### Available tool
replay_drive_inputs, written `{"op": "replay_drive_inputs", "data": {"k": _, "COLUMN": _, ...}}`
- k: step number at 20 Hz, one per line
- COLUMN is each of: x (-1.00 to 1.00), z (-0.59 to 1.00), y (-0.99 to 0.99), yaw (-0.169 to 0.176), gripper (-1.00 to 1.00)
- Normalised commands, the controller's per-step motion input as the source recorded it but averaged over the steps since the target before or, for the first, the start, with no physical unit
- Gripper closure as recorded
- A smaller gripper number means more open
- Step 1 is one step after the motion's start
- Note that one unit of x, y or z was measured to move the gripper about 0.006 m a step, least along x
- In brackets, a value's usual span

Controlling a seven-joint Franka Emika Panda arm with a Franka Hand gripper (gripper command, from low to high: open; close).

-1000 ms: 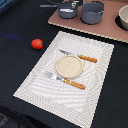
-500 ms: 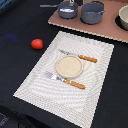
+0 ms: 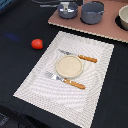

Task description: Place the pan onto the stove and place the fish and sausage into the pan.

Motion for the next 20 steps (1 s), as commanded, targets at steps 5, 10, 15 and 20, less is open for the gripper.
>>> {"op": "replay_drive_inputs", "data": {"k": 5, "x": -0.48, "z": -0.09, "y": -0.82, "yaw": 0.000, "gripper": -1.00}}
{"op": "replay_drive_inputs", "data": {"k": 10, "x": -0.70, "z": -0.19, "y": -0.63, "yaw": 0.000, "gripper": -1.00}}
{"op": "replay_drive_inputs", "data": {"k": 15, "x": -0.77, "z": -0.27, "y": -0.50, "yaw": 0.000, "gripper": -1.00}}
{"op": "replay_drive_inputs", "data": {"k": 20, "x": -0.51, "z": -0.20, "y": -0.59, "yaw": 0.001, "gripper": -1.00}}
